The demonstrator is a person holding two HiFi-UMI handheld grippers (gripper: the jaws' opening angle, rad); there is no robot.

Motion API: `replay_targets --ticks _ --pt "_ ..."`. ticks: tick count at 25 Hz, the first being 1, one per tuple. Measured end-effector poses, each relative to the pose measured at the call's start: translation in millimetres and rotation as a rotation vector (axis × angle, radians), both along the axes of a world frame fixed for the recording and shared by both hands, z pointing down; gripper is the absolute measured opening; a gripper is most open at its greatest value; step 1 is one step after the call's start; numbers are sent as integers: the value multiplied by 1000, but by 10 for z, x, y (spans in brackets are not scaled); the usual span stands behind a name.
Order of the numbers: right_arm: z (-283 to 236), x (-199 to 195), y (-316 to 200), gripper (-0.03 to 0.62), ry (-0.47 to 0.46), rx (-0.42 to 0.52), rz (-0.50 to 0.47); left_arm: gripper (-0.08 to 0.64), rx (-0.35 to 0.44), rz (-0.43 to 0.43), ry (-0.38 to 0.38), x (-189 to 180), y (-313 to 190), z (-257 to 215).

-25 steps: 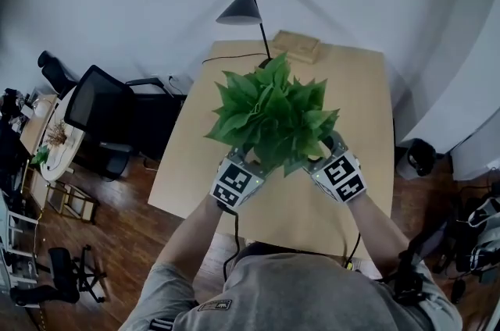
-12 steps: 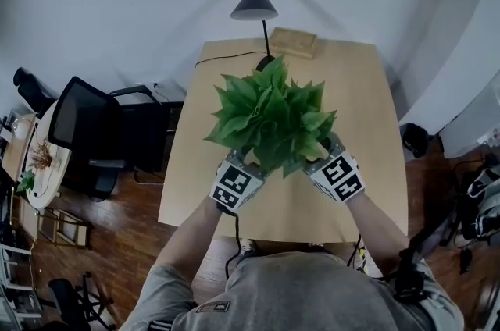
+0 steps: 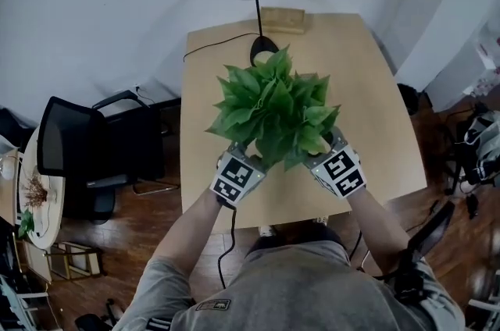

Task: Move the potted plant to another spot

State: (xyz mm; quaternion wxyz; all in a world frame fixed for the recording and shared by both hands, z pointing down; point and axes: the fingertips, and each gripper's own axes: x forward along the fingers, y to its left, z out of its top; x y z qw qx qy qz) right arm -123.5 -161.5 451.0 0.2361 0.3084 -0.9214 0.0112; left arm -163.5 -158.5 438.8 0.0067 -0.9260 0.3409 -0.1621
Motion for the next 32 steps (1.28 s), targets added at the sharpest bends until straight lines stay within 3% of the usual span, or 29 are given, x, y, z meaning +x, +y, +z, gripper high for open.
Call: replay_targets --ticks 9,20,32 --pt "571 54 271 307 65 -92 -2 278 -100 -7 12 71 255 614" --pt "1531 176 499 307 104 -231 -28 278 -235 -42 -45 197 481 1565" --pt "1989 177 571 304 98 -269 -29 276 -243 -88 -114 136 570 2047"
